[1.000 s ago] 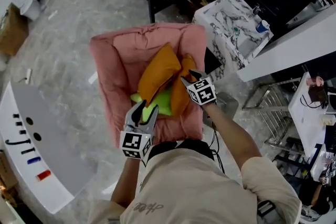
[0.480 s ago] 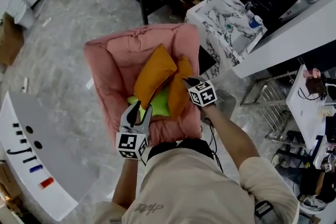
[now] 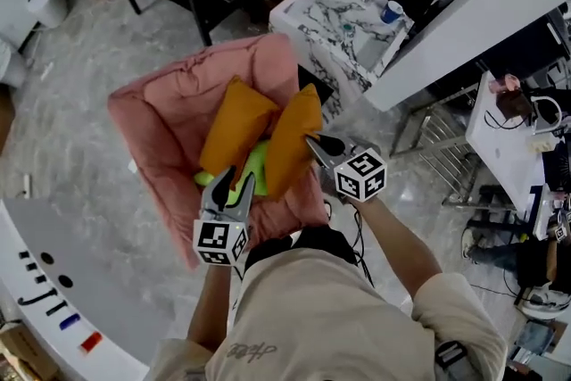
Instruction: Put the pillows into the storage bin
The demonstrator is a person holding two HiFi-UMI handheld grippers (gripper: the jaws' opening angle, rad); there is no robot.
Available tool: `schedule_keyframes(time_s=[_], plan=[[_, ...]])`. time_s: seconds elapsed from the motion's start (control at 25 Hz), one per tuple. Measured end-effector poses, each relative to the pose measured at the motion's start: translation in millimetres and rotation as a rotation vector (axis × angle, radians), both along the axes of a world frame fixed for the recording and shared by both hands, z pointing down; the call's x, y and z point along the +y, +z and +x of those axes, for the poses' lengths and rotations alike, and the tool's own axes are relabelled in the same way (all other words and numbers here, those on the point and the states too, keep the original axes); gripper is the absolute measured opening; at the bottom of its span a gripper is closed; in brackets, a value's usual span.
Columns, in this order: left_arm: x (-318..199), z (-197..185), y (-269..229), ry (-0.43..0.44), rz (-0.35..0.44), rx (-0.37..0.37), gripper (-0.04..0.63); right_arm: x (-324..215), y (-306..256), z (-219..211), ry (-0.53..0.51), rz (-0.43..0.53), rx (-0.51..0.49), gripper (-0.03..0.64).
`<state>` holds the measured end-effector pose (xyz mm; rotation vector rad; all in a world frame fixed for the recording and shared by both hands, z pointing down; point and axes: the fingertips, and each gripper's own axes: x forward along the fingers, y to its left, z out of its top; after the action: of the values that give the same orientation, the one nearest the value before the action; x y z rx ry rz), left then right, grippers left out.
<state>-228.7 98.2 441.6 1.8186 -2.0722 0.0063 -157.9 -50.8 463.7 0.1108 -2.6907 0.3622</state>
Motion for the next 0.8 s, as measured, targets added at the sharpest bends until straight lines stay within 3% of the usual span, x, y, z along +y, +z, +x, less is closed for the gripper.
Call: schedule_keyframes(time_s=[0.4,0.6,0.8], plan=[[-35.5,47.4,3.8,0.155,0.016,0.026,0.156,-40.5,-103.1,107.5,0.154,0.131,-0.127,0.018],[-56.9,71.7,-3.8,0.231,0.033,-0.005,0.156,-66.4,-110.1,176.0,0.286,0.187,-0.098,0.02],[-69.5,93.2,-5.4,0.265,0.02,-0.027,0.156,-88.2,-89.2,240.5,0.396,0.175,-0.06,0.02]])
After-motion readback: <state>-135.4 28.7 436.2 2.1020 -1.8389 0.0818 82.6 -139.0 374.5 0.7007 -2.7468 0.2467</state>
